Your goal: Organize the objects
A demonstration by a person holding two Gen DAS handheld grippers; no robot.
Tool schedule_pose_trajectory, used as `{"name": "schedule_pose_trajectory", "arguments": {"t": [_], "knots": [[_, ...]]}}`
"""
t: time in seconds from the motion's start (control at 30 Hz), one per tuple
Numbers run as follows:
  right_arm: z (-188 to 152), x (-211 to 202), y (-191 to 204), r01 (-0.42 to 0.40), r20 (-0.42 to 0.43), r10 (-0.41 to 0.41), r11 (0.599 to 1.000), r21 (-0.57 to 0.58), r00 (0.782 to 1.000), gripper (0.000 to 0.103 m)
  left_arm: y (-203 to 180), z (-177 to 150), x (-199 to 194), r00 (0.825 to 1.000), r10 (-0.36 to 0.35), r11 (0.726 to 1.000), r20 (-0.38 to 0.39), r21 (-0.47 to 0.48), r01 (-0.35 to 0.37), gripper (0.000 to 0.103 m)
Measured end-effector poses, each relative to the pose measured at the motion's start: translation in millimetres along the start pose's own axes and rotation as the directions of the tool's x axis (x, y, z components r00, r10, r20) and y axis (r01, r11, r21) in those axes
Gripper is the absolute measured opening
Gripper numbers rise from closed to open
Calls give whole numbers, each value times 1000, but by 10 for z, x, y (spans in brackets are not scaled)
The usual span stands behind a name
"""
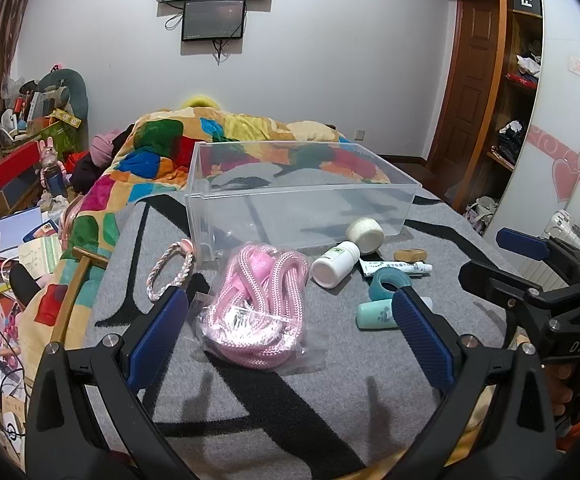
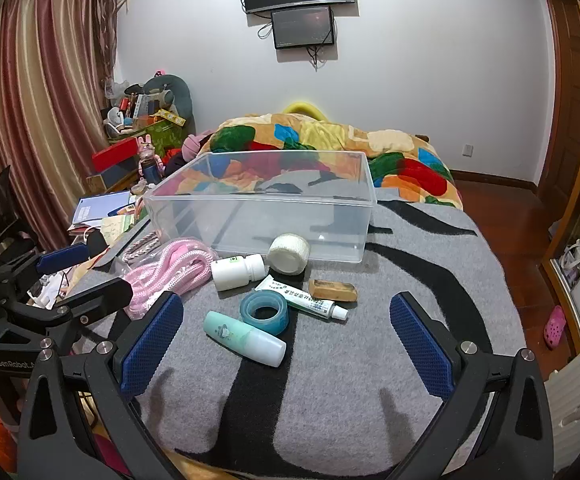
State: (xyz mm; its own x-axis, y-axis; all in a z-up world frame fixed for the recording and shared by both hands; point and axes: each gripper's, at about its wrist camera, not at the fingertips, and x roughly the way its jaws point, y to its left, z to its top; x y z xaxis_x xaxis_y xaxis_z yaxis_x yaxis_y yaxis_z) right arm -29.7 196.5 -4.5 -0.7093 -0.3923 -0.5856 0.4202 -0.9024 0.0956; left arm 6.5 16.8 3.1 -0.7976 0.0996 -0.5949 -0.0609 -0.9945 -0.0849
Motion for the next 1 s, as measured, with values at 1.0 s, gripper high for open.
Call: {"name": "schedule_pose_trajectory", "arguments": {"t": [1.0], "knots": [[-3,-11,24,-8,-2,8,1000,2,1000,103,1,-17,-29,1000,-15,1000,-4,-6,15,103]]}}
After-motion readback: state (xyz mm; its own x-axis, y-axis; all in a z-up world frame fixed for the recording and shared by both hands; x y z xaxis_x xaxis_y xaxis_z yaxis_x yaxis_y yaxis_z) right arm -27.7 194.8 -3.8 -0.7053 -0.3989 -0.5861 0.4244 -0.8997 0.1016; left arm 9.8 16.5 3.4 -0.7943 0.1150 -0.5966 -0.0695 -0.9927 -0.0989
